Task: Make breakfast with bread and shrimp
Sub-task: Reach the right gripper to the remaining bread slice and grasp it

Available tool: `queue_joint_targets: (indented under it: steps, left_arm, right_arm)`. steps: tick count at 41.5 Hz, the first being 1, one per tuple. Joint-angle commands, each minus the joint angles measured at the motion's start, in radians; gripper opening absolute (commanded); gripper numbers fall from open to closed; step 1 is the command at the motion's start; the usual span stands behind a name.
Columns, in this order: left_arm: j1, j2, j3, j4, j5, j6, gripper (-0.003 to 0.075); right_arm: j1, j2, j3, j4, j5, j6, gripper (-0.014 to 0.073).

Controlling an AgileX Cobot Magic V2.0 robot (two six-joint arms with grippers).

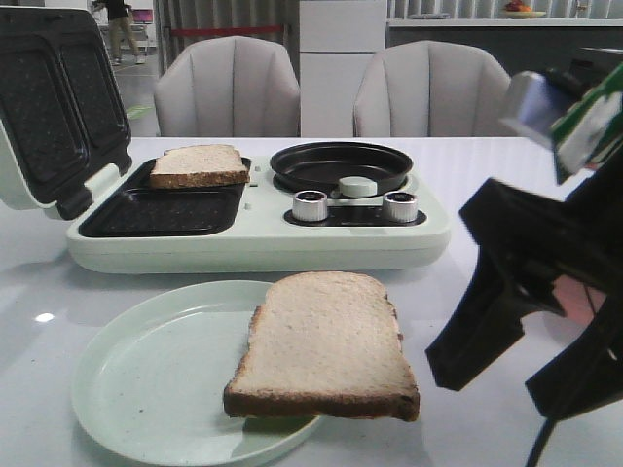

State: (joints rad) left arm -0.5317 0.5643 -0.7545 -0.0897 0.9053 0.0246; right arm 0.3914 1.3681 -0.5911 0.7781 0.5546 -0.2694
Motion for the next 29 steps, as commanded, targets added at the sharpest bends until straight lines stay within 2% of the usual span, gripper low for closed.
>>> queue_joint_targets:
  steps: [1,17,29]
  left_arm:
    - [0.001,0.007,-0.028,-0.005,-0.07,-0.011,0.0185]
    - [0.001,0.007,-0.028,-0.005,-0.07,-0.011,0.0185]
    - [0.001,0.007,-0.028,-0.005,-0.07,-0.011,0.0185]
  right_arm:
    - [0.0,0.039,-0.056,0.074,-0.02,-0.057,0.0557]
    - [0.0,0.195,-0.185,0.327,-0.013,-0.292,0.0557]
    - [0.0,0.297,-0.259,0.349,-0.011,-0.33,0.0557]
